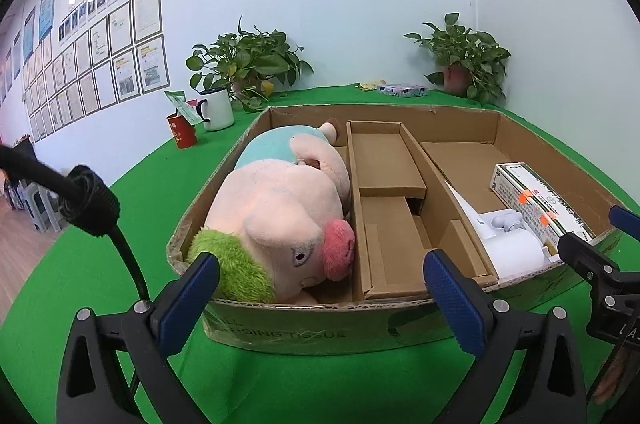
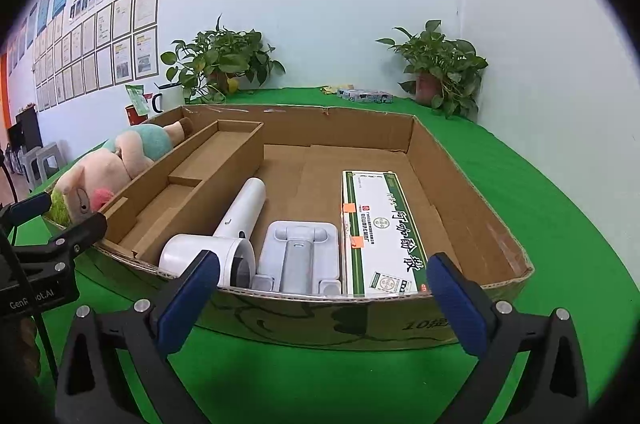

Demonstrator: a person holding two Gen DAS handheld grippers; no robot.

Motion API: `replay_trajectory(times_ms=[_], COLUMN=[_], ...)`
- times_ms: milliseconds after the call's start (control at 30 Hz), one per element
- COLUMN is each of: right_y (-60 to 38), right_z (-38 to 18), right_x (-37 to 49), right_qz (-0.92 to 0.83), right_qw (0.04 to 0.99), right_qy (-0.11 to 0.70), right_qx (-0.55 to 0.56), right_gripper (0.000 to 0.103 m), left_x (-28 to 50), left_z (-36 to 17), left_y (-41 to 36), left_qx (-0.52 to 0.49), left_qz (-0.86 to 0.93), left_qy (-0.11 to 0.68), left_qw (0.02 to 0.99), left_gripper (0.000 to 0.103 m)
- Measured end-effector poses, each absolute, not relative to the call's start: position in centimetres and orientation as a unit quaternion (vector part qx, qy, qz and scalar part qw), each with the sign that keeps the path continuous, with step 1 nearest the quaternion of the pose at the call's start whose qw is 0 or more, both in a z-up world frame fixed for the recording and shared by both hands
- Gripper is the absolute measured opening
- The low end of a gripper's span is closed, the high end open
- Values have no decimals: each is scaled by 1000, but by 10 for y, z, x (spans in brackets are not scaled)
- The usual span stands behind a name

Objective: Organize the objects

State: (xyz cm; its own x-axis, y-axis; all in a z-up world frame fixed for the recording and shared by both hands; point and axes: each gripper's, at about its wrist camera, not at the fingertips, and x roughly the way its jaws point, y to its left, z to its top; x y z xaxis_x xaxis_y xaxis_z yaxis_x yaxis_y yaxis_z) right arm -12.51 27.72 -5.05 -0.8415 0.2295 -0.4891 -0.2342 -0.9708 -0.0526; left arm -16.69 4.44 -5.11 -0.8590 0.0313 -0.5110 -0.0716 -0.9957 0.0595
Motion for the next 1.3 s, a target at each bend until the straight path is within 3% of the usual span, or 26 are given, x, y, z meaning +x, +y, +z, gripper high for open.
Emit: replay_trajectory(times_ms=[1300], right_y=[277], right_z=[-50], right_x=[-125], right_qz=[960], right_qw=[120], right_qy=[5], right_qx=[-255], right_gripper=[102], left_x=[-165], left_z=[-48], left_y=[40], left_qx=[-267], left_qz=[962], left_qy=[42], left_qw=[28], left_gripper=[103])
